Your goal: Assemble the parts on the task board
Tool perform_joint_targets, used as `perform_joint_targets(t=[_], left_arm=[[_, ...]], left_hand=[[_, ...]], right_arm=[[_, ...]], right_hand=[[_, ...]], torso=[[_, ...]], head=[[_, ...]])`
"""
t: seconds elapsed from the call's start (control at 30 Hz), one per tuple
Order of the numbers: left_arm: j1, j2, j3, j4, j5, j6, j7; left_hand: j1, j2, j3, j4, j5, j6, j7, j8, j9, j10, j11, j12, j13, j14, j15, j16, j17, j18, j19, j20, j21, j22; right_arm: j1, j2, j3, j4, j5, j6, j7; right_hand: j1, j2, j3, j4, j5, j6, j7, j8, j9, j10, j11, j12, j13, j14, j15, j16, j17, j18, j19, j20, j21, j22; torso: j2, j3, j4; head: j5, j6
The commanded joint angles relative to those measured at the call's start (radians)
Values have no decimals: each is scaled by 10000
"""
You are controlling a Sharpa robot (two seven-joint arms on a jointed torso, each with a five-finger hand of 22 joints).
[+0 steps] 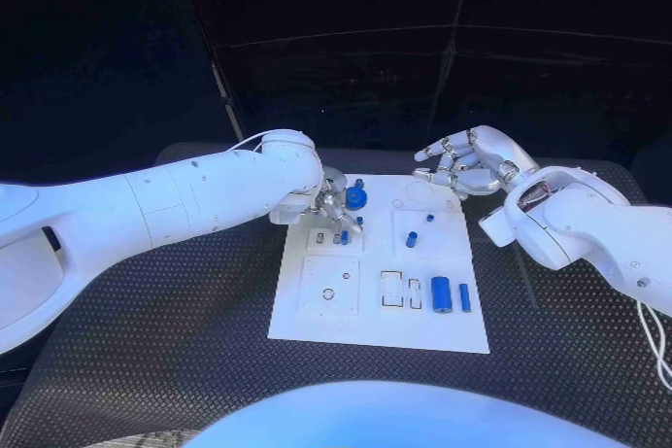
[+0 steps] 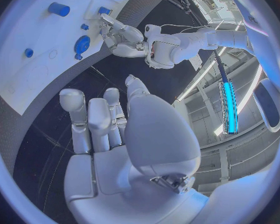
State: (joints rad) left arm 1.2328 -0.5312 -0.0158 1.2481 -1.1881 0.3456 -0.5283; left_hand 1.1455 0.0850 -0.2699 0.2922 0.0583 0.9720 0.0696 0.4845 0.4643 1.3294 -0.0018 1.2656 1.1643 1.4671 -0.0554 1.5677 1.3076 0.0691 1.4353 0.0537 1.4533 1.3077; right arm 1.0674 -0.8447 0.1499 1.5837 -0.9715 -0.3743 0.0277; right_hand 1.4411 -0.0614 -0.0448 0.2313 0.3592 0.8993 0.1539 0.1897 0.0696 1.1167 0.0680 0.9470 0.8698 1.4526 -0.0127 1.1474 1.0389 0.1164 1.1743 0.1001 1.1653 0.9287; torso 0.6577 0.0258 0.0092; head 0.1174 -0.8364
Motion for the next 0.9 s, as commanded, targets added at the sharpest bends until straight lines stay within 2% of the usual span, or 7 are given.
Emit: perform_joint_targets(t=[0.03,0.5,0.9], left_arm=[[15,35,2,-26,-60,429,-114],[-2,141,-15,-100,-30,662,-132],[-7,237,-17,-167,-3,737,-139]], left_hand=[[12,129,-14,-37,-37,21,-6,63,15,58,7,5,-10,1037,-36,31,2632,-199,72,0,17,253],[145,176,16,-61,-32,17,-6,58,55,51,7,-4,-18,1037,-34,31,2632,-195,60,2,10,243],[551,307,151,-117,-2,4,-6,40,160,41,9,-22,-24,1037,-30,31,2632,-191,42,7,-1,239]], right_arm=[[18,26,9,-6,-30,76,17],[16,114,8,-83,-30,159,3],[16,185,7,-157,-30,208,-5]], right_hand=[[74,62,-67,2,36,-82,7,55,-8,-12,-22,-54,-13,82,11,-33,-13,162,61,-16,-57,-13],[102,76,-63,-2,160,-77,4,73,-6,-15,-27,-56,-26,89,7,-56,-6,163,72,-19,-79,-27],[136,94,-49,-10,238,-75,2,85,-5,-16,-32,-57,-36,93,3,-77,-10,164,79,-22,-93,-37]], torso=[[5,4,12],[0,1,8],[5,4,8]], head=[[-1,-39],[8,-113],[25,-170]])
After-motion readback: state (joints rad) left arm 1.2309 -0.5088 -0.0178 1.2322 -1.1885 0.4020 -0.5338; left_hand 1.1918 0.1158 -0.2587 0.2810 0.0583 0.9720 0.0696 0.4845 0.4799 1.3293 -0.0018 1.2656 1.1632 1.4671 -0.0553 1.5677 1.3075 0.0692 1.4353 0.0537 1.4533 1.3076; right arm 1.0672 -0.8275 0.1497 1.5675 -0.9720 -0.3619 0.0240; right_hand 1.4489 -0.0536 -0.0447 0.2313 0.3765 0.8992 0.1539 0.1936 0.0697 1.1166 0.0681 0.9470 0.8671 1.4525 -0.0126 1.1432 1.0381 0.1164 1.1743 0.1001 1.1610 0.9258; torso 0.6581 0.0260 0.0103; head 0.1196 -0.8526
